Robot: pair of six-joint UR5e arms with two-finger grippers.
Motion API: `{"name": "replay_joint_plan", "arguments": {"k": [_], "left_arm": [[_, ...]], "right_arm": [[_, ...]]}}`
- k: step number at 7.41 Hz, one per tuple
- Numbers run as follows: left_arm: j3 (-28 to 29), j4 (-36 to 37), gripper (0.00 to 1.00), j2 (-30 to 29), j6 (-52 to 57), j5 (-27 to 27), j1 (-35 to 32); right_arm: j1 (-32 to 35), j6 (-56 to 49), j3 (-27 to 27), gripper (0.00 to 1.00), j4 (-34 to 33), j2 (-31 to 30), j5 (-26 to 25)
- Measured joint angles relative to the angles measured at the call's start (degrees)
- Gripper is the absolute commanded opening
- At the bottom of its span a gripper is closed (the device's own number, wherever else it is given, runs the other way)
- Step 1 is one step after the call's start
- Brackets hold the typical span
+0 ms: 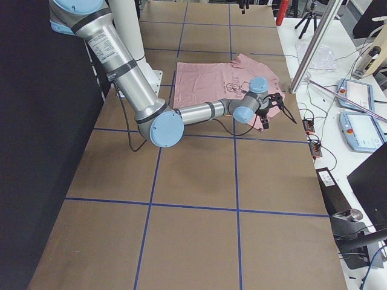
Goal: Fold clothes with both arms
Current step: 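Move the right gripper to the sleeve nearest it and grasp it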
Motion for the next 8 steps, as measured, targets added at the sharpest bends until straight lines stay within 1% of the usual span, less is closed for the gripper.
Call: {"name": "replay_joint_plan", "arguments": {"k": [2, 4, 6, 7, 8], "left_arm": [[0.5, -0.8, 1.00, -0.7, -2.7, 3.1, 1.4], [0.5, -1.1, 1.00, -1.1, -4.8, 4.0, 2.2], [0.5, -1.2, 1.00, -1.1, -5.2, 4.1, 2.3], [0.5, -1.2, 1.00, -1.0, -5.2, 4.1, 2.3], [0.5, -1.2, 1.00, -1.0, -5.2, 4.1, 2.3]], "right_arm": [[-1.4, 0.2, -2.3, 0.97, 0.5, 0.6, -2.3], [-2.0, 0.1, -4.6, 0.95, 0.5, 1.5, -3.8], [-2.5, 0.0, -6.6, 0.89, 0.5, 2.7, -4.6], [-2.7, 0.0, -7.0, 0.81, 0.5, 3.0, -4.8], [-2.7, 0.0, -7.1, 0.59, 0.5, 3.0, -4.9]]}}
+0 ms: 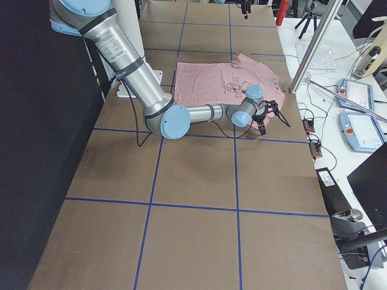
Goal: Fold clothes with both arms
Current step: 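Move the right gripper to the sleeve nearest it and grasp it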
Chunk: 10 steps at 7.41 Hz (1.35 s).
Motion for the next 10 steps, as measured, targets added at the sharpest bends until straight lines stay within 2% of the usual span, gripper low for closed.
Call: {"name": "replay_joint_plan", "arguments": {"k": [2, 3, 4, 7, 10], "left_arm": [[0.0, 0.0, 1.00, 0.0, 0.0, -0.1, 0.0], [0.0, 0.0, 1.00, 0.0, 0.0, -0.1, 0.0], [-0.1, -0.1, 1.00, 0.0, 0.1, -0.1, 0.0], [-0.1, 0.0, 1.00, -0.1, 0.1, -0.1, 0.0], [-0.1, 0.0, 1.00, 0.0, 0.0, -0.1, 0.0]], "right_arm": [[0.0, 0.0, -0.1, 0.22, 0.0, 0.1, 0.0], [0.0, 0.0, -0.1, 0.08, 0.0, 0.1, 0.0], [0.0, 0.0, -0.1, 0.00, 0.0, 0.1, 0.0], [0.0, 0.1, 0.6, 0.00, 0.1, 0.5, 0.0], [0.1, 0.6, 7.2, 0.00, 0.1, 0.3, 2.5]]}}
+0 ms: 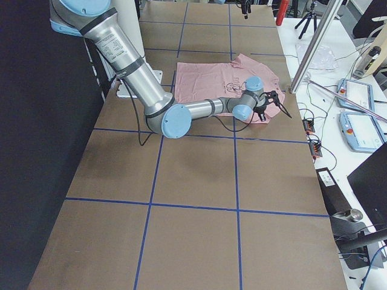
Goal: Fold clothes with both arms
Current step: 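Move the right gripper to the sleeve nearest it and grasp it, then fold the sleeve inward toward the collar with the right gripper while the left arm approaches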
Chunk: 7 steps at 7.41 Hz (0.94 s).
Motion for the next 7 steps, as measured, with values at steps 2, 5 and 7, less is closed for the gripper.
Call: {"name": "replay_joint_plan", "arguments": {"k": [2, 5, 7], "left_arm": [[0.0, 0.0, 1.00, 0.0, 0.0, 0.0, 0.0], [0.0, -0.1, 1.00, 0.2, -0.1, 0.0, 0.0], [0.5, -0.1, 1.00, 0.0, -0.6, 0.0, 0.1]], "right_arm": [[-1.0, 1.4, 1.7, 0.00, -0.3, 2.3, 1.2], [-5.2, 4.4, -5.2, 0.00, -0.5, 12.7, -3.6], [-8.4, 5.0, -10.4, 1.00, -0.5, 17.7, -9.0]]}}
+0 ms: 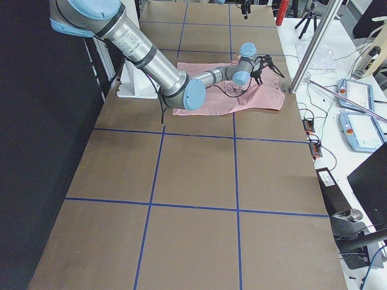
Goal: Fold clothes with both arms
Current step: 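Fold the sleeve inward toward the collar with the right gripper while the left arm approaches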
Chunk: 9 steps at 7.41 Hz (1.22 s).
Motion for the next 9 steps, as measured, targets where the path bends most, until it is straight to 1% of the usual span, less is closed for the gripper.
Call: {"name": "replay_joint_plan", "arguments": {"k": [3, 5, 6, 7, 8, 9], "left_arm": [[0.5, -2.1, 1.00, -0.2, -3.5, 0.0, 1.6], [0.6, -2.4, 1.00, -1.2, -7.6, 0.6, 3.2], [0.8, -2.4, 1.00, -2.6, -13.0, 3.1, 5.7], [0.9, -2.4, 1.00, -3.9, -19.8, 8.2, 9.8], [1.2, -2.5, 1.00, -4.6, -25.8, 13.8, 13.9], [2.5, -2.8, 0.99, -5.5, -30.7, 18.9, 17.5]], "right_arm": [[-1.5, 0.2, -1.0, 1.00, 0.4, 0.5, -3.0], [-1.4, 3.0, -0.4, 1.00, -0.7, 0.3, -2.6], [-0.9, 4.3, 2.0, 1.00, -4.9, 0.0, -0.3], [0.4, 4.6, 7.4, 1.00, -12.5, -1.4, 3.4], [2.6, 4.5, 13.7, 1.00, -19.0, -4.4, 7.9], [5.8, 3.6, 19.0, 1.00, -22.4, -8.5, 13.4]]}}
